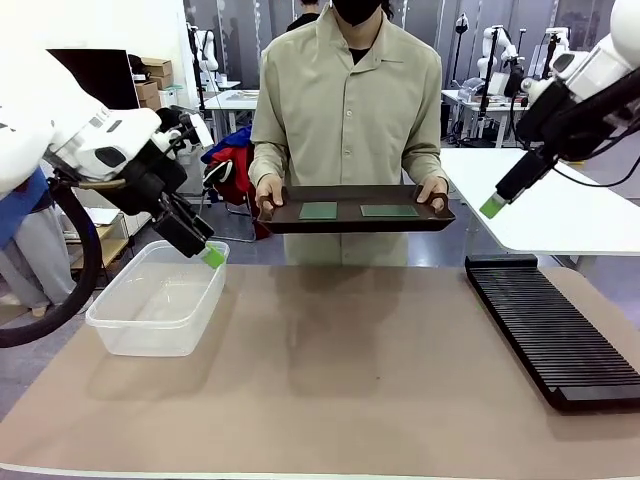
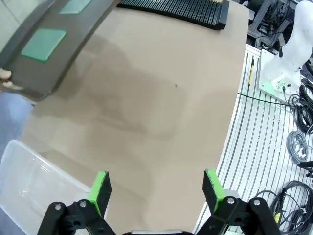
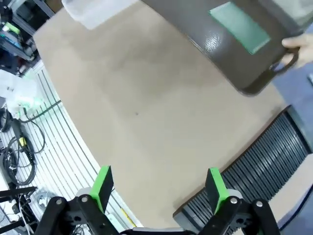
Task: Sort PCBs into racks and boxes based on the side picked up.
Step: Pick up the Blank PCB handed by the Human.
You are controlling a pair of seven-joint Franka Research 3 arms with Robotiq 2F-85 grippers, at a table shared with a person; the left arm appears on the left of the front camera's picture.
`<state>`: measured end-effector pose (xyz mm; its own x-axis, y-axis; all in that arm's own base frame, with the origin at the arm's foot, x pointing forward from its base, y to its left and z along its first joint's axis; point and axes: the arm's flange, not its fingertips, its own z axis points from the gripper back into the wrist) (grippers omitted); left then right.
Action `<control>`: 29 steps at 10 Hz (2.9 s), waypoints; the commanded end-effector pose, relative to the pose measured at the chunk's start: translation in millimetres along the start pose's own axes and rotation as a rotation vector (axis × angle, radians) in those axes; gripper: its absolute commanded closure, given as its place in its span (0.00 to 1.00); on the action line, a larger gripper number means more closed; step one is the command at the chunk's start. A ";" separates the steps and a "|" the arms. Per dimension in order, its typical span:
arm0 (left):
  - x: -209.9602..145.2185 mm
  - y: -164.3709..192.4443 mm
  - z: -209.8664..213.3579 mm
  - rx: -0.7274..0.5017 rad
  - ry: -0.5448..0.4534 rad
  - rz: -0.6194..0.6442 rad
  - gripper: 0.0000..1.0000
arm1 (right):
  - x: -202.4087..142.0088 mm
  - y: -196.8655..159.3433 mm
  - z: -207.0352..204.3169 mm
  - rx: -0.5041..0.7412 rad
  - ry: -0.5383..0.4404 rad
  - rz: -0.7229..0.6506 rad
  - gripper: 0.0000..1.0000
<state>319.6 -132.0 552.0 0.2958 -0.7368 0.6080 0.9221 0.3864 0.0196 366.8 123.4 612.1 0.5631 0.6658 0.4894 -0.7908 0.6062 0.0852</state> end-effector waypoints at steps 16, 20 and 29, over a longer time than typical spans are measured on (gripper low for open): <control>35.8 5.5 47.9 0.105 -0.149 0.028 0.00 | 27.5 -12.9 58.3 -0.022 -0.242 -0.049 0.00; 47.6 11.3 60.5 0.139 -0.196 0.049 0.00 | 29.1 -20.1 66.3 -0.057 -0.252 -0.054 0.00; 72.1 29.0 78.8 0.106 -0.184 0.053 0.00 | 1.5 -51.0 64.6 -0.087 -0.186 -0.051 0.00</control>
<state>343.4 -133.6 658.0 0.2657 -0.6192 0.7389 0.8704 0.4836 0.0923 390.5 71.8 671.5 0.5463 0.5237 0.6537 -0.7260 0.6853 0.0577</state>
